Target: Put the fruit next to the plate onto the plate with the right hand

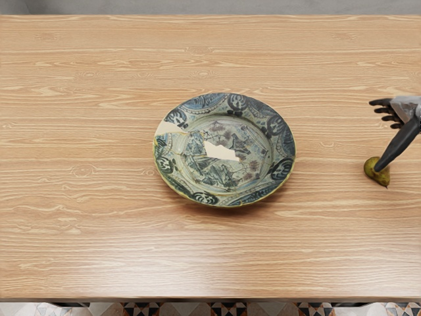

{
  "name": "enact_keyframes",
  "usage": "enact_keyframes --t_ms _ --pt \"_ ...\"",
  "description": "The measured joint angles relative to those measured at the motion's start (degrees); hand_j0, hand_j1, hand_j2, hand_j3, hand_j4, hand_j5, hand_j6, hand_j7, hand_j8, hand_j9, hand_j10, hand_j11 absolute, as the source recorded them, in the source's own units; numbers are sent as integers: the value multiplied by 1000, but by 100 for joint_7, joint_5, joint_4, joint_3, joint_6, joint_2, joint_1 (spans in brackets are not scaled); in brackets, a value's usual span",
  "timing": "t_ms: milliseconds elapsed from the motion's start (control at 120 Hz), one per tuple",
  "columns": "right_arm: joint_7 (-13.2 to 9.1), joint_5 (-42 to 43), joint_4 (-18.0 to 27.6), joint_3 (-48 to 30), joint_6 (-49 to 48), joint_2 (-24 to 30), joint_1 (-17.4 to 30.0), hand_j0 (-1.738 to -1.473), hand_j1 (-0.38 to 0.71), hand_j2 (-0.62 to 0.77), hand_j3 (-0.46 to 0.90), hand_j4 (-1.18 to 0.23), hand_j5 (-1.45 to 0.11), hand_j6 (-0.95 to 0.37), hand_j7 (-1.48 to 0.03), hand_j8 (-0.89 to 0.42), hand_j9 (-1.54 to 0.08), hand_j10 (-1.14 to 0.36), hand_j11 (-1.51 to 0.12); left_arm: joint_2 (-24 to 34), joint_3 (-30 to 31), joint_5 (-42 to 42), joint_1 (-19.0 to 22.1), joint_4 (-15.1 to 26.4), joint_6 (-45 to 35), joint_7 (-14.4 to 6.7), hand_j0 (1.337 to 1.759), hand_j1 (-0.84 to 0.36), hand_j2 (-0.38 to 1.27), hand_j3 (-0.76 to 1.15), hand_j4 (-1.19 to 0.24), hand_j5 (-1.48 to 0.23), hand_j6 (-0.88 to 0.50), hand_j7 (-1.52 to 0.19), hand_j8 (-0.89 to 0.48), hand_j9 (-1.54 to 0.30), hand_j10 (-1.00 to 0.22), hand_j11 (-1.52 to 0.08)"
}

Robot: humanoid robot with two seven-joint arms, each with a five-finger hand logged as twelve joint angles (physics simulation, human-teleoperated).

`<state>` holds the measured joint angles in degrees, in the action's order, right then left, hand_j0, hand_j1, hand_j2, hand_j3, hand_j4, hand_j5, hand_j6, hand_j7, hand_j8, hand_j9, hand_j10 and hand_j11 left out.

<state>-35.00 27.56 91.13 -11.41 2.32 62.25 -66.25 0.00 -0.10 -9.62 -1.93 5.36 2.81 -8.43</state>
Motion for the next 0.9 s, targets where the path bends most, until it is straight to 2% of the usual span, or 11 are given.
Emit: enact_keyframes --t_ms 292,567,900 --pt "79 1131 147 2 195 -34 424 -1658 -349 1 0 -7 -1 -9 0 -8 -1 -6 0 0 0 0 0 0 0 1 1658 325 4 0 -21 -27 -21 -27 -21 -27 -21 -27" --pt "183 1580 250 6 462 -185 760 -1658 -347 1 0 -10 -4 -12 -3 -10 -3 -8 -3 0 0 1 0 0 0 0 1658 325 4 0 -21 -27 -21 -27 -21 -27 -21 -27" --pt "270 2080 264 5 932 -461 1143 -1658 -161 -28 0 -167 -208 -170 -207 -168 -208 -166 -207 0 0 -1 0 0 0 0 1658 325 4 0 -21 -27 -21 -27 -21 -27 -21 -27"
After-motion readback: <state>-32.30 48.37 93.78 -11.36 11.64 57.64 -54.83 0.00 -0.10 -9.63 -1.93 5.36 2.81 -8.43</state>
